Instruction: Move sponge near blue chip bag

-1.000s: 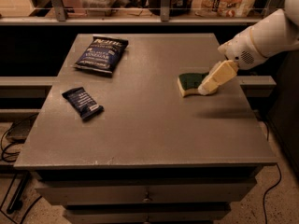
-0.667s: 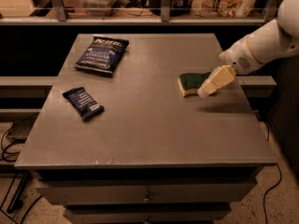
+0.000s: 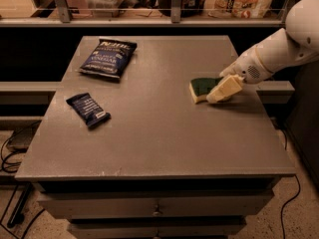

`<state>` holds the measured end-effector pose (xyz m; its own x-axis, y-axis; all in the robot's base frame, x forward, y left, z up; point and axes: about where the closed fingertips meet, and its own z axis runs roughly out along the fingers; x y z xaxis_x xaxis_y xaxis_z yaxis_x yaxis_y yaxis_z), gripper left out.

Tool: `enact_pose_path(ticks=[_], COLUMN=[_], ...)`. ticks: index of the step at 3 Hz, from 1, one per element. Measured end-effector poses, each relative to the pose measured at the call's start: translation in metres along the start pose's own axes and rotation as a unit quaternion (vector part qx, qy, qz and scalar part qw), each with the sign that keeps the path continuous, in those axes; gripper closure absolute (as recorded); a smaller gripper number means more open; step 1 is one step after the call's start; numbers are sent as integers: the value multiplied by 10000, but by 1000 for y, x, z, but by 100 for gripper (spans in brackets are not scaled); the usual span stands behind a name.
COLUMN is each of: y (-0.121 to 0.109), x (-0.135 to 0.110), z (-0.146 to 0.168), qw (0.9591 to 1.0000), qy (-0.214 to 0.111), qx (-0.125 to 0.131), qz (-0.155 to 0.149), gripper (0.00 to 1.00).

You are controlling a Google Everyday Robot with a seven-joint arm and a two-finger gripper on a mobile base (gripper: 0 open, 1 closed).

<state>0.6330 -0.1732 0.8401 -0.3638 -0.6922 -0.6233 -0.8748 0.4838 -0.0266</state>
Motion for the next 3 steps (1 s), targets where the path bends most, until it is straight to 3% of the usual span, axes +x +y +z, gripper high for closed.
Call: enact_pose_path(ticks=[1, 2, 3], y=[13, 23, 23], x=[-25, -41, -41], z=[-11, -15, -13], qw=[9993, 9983, 9983], qy=[-118, -169, -164], qx=[-53, -108, -126], qz=[-357, -542, -541], gripper=[63, 87, 100])
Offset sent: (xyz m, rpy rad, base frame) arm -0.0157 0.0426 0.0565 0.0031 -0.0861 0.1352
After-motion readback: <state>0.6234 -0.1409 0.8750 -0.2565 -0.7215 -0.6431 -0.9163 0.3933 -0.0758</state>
